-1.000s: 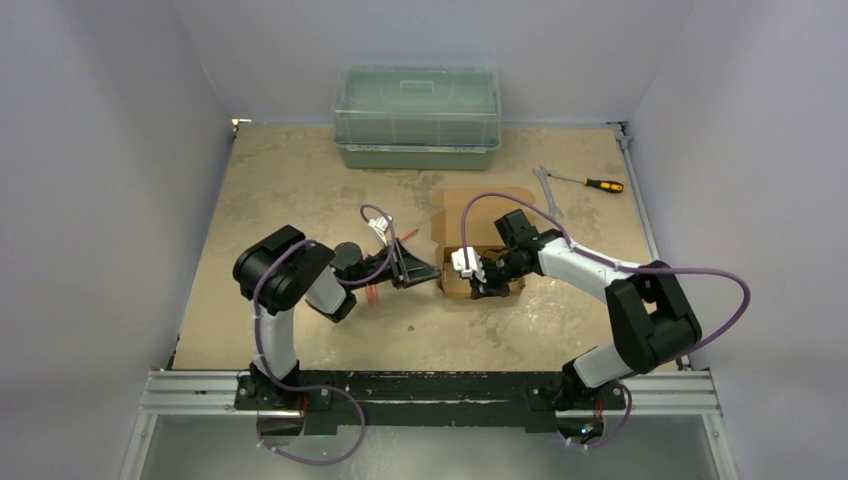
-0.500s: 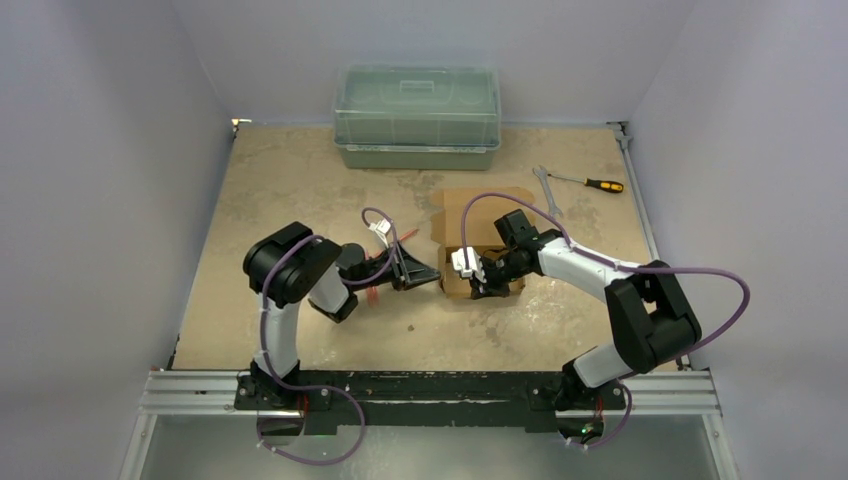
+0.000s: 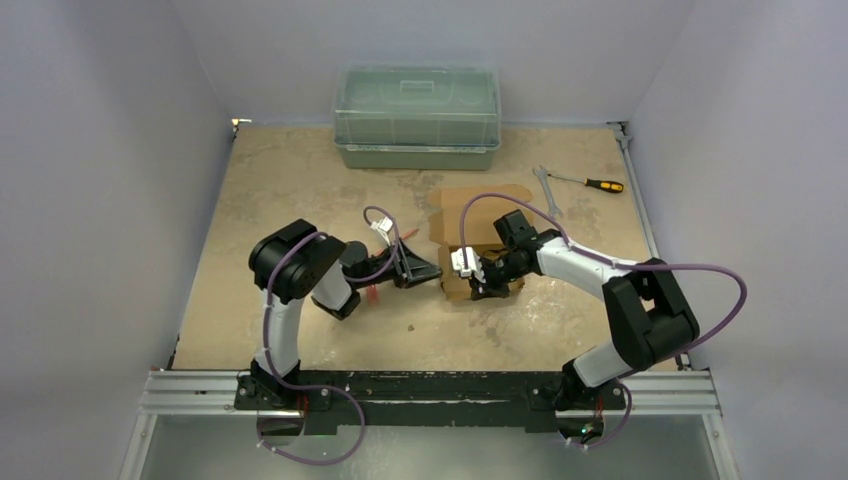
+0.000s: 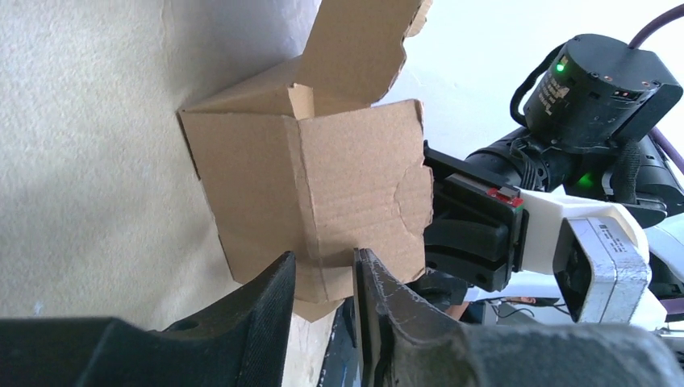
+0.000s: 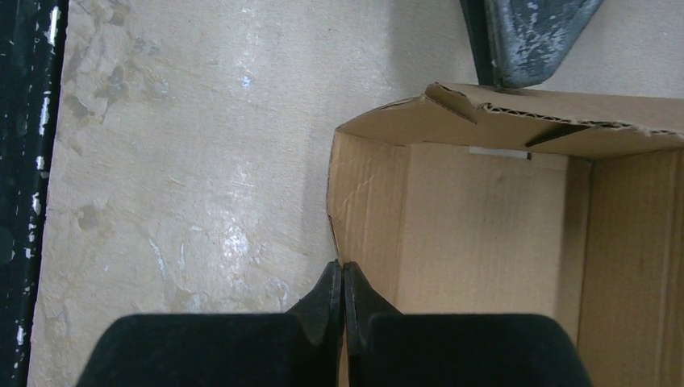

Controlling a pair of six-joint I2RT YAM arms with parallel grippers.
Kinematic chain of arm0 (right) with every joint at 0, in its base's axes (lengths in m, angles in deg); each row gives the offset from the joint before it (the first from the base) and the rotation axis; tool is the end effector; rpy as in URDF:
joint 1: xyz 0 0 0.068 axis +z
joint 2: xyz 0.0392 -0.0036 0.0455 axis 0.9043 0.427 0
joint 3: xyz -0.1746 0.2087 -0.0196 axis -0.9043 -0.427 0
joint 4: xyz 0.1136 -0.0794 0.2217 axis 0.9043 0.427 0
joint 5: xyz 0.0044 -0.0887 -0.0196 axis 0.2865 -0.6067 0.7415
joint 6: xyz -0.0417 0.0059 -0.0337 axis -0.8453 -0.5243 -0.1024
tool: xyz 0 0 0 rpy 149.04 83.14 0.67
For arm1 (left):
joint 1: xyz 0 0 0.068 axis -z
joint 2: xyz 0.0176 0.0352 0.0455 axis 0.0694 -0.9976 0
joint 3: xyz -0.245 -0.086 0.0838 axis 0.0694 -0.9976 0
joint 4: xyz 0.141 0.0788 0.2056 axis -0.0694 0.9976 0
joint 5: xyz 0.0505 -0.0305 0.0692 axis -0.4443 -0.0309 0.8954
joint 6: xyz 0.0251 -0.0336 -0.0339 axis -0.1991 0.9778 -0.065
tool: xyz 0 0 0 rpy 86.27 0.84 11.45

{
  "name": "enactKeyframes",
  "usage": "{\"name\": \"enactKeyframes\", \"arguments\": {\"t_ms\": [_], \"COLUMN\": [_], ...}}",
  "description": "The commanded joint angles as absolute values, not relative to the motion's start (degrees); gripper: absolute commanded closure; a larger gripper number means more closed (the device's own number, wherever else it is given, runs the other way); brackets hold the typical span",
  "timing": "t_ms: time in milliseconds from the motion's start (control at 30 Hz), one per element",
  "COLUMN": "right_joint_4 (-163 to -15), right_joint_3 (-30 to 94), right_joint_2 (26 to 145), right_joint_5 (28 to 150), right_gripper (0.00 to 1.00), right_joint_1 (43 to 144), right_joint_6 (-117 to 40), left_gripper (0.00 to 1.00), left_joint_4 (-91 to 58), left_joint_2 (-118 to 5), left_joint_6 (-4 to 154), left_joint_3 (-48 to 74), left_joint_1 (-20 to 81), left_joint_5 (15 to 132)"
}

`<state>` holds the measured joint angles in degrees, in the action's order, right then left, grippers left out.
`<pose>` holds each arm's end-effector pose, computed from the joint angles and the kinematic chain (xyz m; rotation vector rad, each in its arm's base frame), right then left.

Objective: Fold the paper box

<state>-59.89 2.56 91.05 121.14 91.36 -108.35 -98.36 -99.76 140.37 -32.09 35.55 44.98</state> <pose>0.2252 0.1386 0.1670 -1.8846 1.6763 0.7353 0.2467 -0.1765 0.0874 -0.2421 2.0875 -1.8390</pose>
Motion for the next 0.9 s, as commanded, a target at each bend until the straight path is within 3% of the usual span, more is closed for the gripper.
{"name": "enactKeyframes", "arguments": {"t_ms": [0,633,867], "right_joint_4": [-59.92,-59.28,-59.5], "right_joint_3": [2.88,6.1,6.33], "right_joint_2": [92.79,90.66,90.88], "right_joint_5": [115.9,118.74,118.79], "right_gripper": [1.0,1.0,1.0], "right_joint_1": [91.43,91.19,90.34], "right_joint_6": [-107.16,-102.52,-101.4], "left_gripper": [0.67,0.63,0.63], "left_joint_4": [-109.22,-78.01,-76.84], "left_joint_2": [-98.58,-91.94,-92.35], "left_joint_6": [138.63,123.3,122.31], "left_joint_3": [-30.06,-22.95,-22.55], "left_joint_1": [35.86,37.72,37.73], "left_joint_5": [46.05,48.68,48.91]}}
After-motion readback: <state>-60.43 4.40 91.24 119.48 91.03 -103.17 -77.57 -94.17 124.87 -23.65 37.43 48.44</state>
